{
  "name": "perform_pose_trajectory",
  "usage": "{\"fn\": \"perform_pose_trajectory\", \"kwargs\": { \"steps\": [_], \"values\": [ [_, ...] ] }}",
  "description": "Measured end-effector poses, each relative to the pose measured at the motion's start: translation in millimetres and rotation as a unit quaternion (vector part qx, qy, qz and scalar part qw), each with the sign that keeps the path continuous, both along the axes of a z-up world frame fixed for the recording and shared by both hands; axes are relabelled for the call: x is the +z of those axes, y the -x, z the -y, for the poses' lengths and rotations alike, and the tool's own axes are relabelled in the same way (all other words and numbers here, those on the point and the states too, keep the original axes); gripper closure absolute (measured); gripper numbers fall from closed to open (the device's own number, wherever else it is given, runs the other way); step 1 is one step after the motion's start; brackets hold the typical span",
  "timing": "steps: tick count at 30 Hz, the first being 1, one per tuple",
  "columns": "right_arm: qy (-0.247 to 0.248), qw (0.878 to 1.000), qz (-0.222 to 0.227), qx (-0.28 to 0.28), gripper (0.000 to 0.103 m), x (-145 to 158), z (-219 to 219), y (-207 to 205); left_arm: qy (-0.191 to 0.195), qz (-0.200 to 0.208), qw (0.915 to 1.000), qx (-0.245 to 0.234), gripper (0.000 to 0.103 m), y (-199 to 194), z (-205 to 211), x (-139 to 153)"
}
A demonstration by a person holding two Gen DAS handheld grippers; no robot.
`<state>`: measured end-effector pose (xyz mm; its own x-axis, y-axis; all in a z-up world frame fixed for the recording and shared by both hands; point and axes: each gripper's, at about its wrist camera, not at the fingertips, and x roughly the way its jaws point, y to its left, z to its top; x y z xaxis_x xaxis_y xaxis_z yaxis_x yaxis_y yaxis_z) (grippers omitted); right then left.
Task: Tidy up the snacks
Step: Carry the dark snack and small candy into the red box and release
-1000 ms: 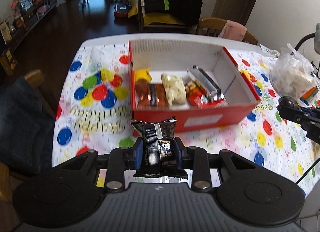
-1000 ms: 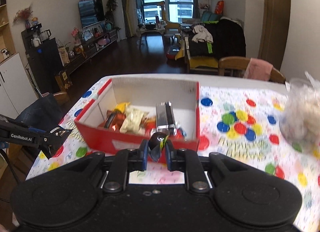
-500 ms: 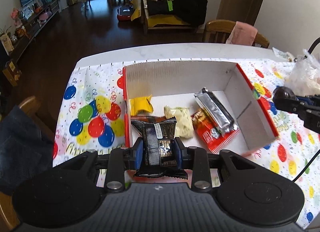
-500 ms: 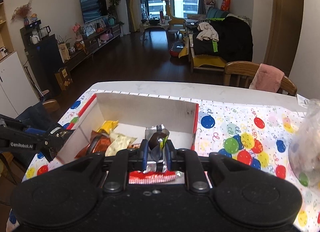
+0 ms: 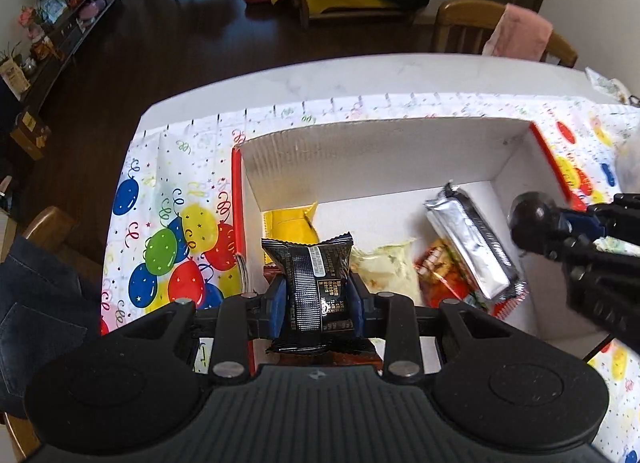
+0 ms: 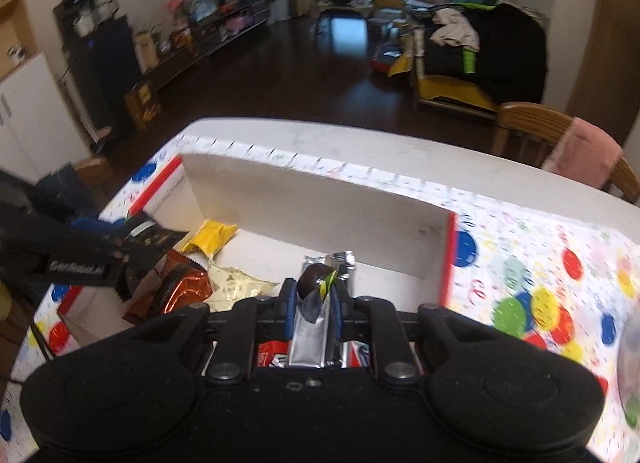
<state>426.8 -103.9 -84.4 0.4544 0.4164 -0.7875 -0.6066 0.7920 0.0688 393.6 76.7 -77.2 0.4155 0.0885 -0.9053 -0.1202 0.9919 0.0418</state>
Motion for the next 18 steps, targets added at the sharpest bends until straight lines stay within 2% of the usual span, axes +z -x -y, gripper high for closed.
{"fn": "perform_pose_trajectory", "kwargs": {
  "steps": [6,12,18],
  "values": [
    [0.02,0.999,-0.023,0.036,0.088,-19.2,-22.2,-12.3,0.003,-0.042,0.9991,-0.004,0.072,-21.5,-0.2,-17.6],
    [0.039,0.998,-0.023,0.049,0.087,-30.5,-35.0,-18.4,-0.01,-0.062,0.998,-0.01,0.072,-31.4,3.2,-30.0],
    [0.032,0.998,-0.031,0.043,0.082,-30.8,-29.2,-20.5,-0.013,-0.071,0.9974,-0.009,0.072,-36.0,-0.1,-37.3]
  ]
}}
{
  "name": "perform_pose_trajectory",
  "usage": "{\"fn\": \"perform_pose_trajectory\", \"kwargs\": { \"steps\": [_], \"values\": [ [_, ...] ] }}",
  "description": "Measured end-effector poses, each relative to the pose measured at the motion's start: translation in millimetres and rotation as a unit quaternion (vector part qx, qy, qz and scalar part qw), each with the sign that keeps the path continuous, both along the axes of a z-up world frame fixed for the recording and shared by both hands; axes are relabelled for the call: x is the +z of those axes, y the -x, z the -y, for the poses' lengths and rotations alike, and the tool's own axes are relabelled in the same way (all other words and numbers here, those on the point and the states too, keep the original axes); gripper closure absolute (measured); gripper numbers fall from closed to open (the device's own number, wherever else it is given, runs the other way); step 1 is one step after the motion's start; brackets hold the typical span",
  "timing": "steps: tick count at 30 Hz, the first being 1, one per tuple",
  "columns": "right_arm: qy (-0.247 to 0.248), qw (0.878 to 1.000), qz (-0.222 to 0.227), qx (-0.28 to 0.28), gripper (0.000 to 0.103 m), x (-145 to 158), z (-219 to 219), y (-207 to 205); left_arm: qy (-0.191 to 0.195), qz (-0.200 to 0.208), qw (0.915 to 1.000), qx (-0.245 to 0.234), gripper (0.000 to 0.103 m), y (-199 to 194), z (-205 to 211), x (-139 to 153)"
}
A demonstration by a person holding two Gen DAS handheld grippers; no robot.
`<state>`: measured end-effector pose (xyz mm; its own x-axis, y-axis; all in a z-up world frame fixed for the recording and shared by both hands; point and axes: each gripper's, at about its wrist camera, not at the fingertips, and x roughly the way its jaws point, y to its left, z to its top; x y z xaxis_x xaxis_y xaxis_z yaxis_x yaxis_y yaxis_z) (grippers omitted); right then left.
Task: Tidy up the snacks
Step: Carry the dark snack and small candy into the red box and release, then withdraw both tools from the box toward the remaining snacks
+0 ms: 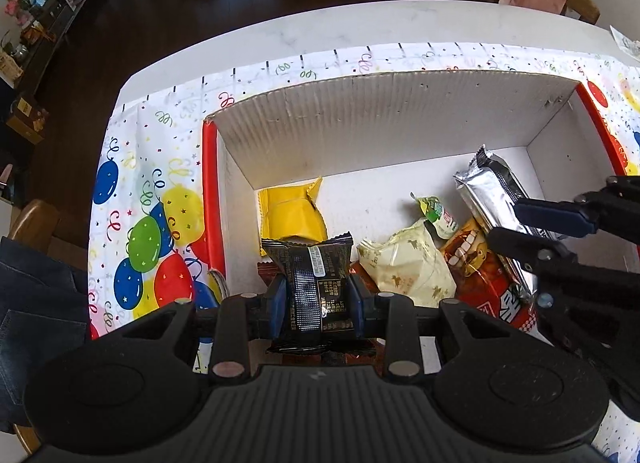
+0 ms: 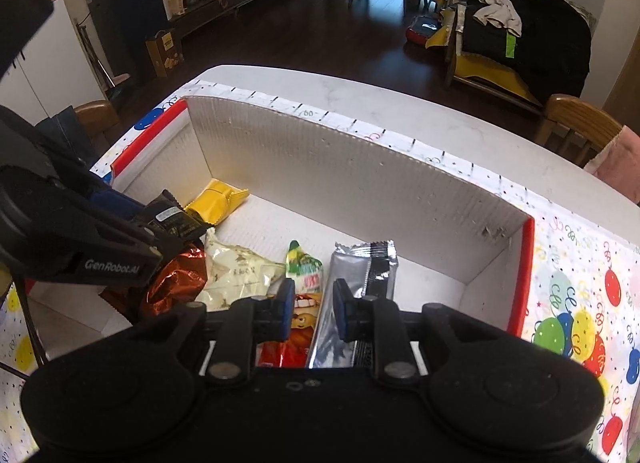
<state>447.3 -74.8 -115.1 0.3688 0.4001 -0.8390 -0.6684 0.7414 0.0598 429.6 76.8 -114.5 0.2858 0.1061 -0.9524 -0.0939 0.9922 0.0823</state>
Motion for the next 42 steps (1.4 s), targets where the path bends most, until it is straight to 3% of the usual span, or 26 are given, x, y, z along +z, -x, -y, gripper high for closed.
{"fn": "perform_pose_trajectory", "kwargs": {
  "steps": [6,11,13,30,42],
  "values": [
    [-0.009,1.0,-0.008,-0.011,0.076,4.9,8.3,3.2,0.006,0.001,1.0,0.0,0.071,0.2,-0.6,0.9],
    [-0.012,1.0,-0.005,-0.022,0.071,9.9,14.2,10.4,0.011,0.014,0.9998,-0.001,0.051,6.6,0.8,7.9],
    [-0.013,1.0,-0.004,-0.028,0.07,12.2,17.3,13.7,0.013,0.023,0.9997,0.0,0.049,9.9,0.7,12.6],
    [-0.064,0.995,0.022,-0.07,0.053,56.8,46.4,61.7,0.041,0.111,0.993,-0.009,0.049,74.5,-3.5,63.7],
    [-0.106,0.989,0.048,-0.087,0.033,86.3,58.4,115.9,0.042,0.165,0.985,-0.026,0.044,142.3,-1.3,95.5]
  ]
}}
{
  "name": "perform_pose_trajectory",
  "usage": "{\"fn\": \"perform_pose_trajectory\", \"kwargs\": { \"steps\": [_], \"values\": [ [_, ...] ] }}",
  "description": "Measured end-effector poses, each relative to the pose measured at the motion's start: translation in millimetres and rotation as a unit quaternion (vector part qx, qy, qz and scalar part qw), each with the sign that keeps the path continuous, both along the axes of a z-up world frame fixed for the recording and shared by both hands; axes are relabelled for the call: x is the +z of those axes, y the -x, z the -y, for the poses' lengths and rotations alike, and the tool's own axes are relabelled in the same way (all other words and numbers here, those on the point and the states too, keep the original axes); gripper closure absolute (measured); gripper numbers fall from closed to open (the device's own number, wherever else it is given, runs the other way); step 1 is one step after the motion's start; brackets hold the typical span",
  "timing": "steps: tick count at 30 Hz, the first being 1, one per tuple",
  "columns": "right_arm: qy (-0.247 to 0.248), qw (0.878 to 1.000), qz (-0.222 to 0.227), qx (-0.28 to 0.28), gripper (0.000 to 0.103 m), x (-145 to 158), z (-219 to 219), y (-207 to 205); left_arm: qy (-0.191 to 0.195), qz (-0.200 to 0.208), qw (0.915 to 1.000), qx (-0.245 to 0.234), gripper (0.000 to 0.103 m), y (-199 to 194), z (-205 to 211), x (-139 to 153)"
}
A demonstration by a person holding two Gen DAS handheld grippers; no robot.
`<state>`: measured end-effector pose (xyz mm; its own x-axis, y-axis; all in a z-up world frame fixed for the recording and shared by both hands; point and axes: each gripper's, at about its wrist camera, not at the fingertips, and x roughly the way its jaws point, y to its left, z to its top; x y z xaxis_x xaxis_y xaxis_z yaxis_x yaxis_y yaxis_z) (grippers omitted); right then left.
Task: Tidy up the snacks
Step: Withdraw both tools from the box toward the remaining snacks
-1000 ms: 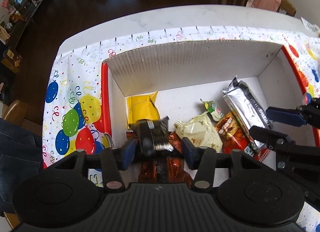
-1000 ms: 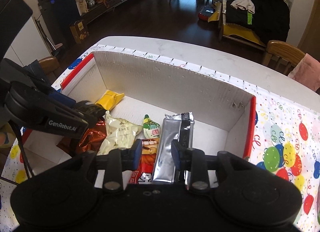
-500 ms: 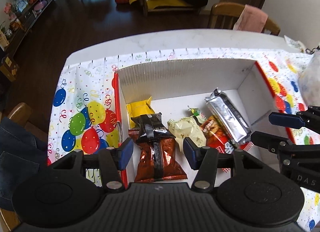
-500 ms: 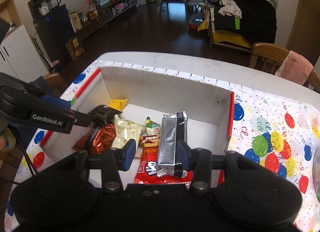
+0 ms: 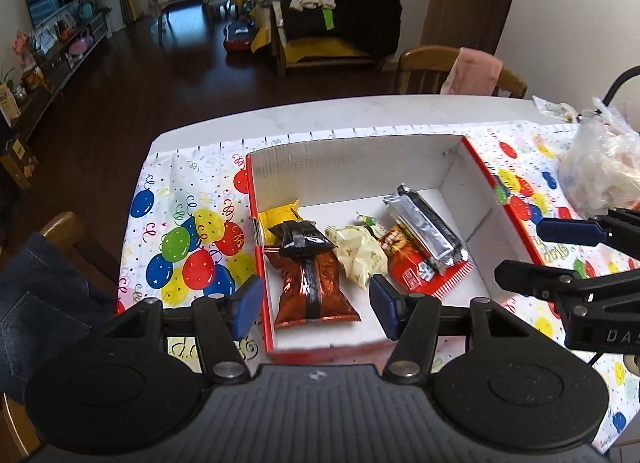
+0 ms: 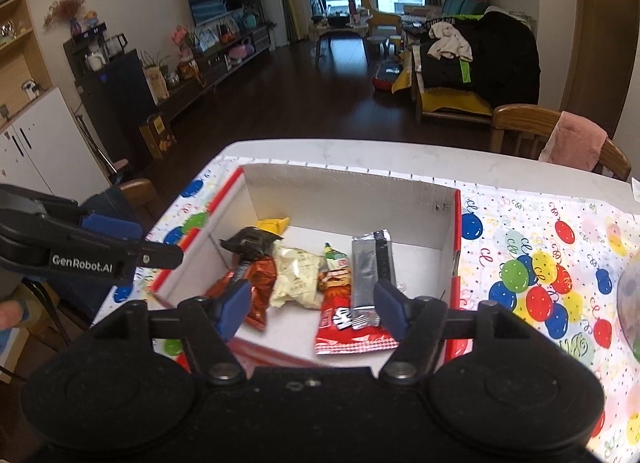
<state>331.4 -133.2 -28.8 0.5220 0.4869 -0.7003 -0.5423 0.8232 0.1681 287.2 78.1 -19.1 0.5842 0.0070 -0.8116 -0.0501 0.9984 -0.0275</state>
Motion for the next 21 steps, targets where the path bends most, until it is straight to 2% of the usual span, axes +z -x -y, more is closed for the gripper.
{"fn": "perform_pose_trajectory", "kwargs": {
  "steps": [7,10,13,18,21],
  "values": [
    [-0.024,1.0,0.015,-0.009,0.021,12.1,7.9,34.5,0.002,0.031,0.9995,-0.008,0.043,37.5,0.5,11.4],
    [-0.03,0.999,0.024,-0.006,0.016,14.1,9.5,50.7,0.005,0.042,0.9991,-0.009,0.035,52.2,-0.8,14.5],
    [-0.032,0.999,0.031,-0.012,0.009,13.3,10.6,65.5,0.002,0.056,0.9984,-0.009,0.034,67.4,-0.5,16.4],
    [-0.041,0.999,0.027,-0.018,0.007,8.4,15.8,87.0,0.004,0.069,0.9974,-0.017,0.034,93.2,-1.2,13.5],
    [-0.044,0.998,0.027,-0.023,0.002,4.1,20.8,99.8,0.011,0.066,0.9974,-0.024,0.026,105.3,-2.2,7.4]
  ]
}}
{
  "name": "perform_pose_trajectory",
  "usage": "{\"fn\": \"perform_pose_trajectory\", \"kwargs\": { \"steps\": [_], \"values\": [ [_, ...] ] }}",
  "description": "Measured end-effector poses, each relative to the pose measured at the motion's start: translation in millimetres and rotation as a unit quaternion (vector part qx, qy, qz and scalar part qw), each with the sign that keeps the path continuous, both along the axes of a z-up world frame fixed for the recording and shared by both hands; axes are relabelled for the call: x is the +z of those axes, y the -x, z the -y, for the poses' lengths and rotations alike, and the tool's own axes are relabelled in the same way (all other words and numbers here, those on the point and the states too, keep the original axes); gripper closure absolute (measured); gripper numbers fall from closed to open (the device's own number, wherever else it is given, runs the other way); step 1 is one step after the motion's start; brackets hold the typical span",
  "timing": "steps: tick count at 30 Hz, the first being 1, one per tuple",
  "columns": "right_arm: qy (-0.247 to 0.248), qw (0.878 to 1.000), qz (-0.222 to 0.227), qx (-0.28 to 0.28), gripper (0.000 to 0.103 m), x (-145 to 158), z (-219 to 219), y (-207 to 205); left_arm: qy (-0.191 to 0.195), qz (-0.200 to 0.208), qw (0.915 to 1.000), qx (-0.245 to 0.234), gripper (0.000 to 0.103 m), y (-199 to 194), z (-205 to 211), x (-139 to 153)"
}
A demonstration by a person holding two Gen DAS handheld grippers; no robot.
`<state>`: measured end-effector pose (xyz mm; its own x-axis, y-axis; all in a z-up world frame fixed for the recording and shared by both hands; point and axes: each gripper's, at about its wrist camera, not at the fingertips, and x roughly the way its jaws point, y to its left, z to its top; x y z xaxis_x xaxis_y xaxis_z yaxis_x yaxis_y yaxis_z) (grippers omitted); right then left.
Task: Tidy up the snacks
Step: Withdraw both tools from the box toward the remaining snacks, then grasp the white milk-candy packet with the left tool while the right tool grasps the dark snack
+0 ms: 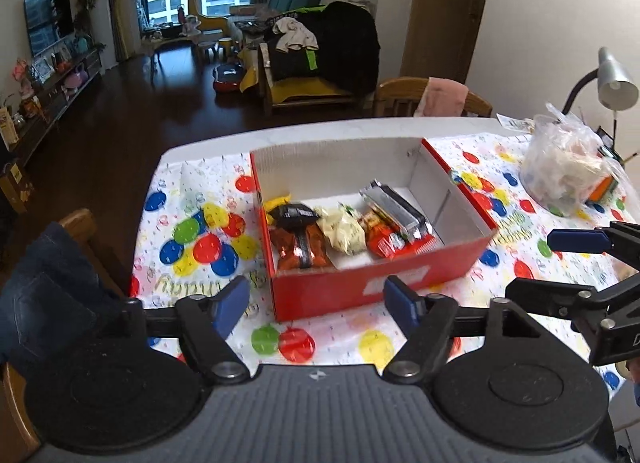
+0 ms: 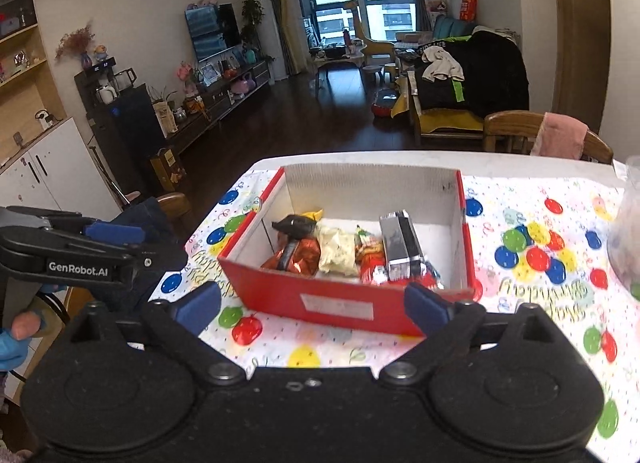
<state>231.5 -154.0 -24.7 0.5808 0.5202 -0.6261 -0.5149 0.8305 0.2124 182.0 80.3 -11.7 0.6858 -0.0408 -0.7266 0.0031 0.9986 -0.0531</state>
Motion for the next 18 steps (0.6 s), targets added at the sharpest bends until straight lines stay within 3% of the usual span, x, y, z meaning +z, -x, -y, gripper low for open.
{"fn": "perform_pose_trajectory", "kwargs": {
  "steps": [7,10,18],
  "values": [
    [0.022,1.0,-0.01,-0.006,0.0,-25.0,6.1,30.1,0.016,-0.026,0.9995,-0.009,0.026,25.2,-1.7,-26.9],
    [0.056,0.998,-0.011,-0.003,0.0,-43.8,7.0,43.8,0.023,-0.047,0.9986,-0.009,0.026,32.8,-2.3,-43.0],
    [0.096,0.993,-0.062,-0.001,0.0,-89.4,22.8,62.2,0.001,-0.1,0.9938,-0.048,0.026,48.3,14.1,-81.4]
  ]
}}
